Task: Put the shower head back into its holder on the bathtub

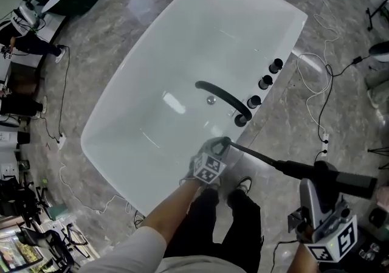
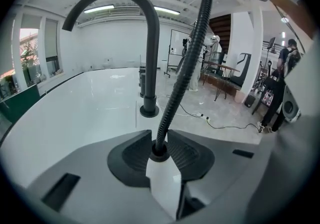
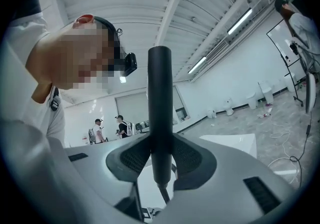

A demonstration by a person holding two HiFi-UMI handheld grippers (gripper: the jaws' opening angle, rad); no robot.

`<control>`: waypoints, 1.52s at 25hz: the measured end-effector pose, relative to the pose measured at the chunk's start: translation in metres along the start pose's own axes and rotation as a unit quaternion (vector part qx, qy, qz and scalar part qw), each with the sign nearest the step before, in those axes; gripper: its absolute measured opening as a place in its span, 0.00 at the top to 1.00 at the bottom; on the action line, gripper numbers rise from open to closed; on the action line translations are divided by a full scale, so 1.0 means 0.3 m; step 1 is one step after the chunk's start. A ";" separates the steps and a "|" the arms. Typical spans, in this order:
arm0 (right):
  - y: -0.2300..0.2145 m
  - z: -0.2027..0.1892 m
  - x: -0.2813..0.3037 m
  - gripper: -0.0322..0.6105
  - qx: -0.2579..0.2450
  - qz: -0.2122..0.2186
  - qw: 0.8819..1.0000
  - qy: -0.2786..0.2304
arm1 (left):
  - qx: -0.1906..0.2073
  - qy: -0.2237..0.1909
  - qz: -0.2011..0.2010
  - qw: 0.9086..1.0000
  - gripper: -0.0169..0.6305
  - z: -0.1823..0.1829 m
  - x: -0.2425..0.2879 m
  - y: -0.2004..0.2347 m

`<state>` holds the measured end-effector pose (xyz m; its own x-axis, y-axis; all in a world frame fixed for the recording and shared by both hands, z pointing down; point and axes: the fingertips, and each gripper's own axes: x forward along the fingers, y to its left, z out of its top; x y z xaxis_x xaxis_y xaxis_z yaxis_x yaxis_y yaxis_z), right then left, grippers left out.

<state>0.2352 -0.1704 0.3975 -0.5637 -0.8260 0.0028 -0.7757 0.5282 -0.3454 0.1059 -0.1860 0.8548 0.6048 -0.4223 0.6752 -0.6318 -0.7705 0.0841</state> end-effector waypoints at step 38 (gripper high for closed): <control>-0.047 -1.200 0.385 0.73 -0.128 -0.023 0.972 0.196 | -0.093 -0.236 0.114 0.961 0.96 0.380 -0.604 0.163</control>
<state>0.0788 -0.2025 0.7406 -0.5524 -0.7379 0.3877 -0.8195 0.5657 -0.0910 0.0206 -0.2016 0.6530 0.5655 -0.7731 0.2871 -0.8228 -0.5527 0.1325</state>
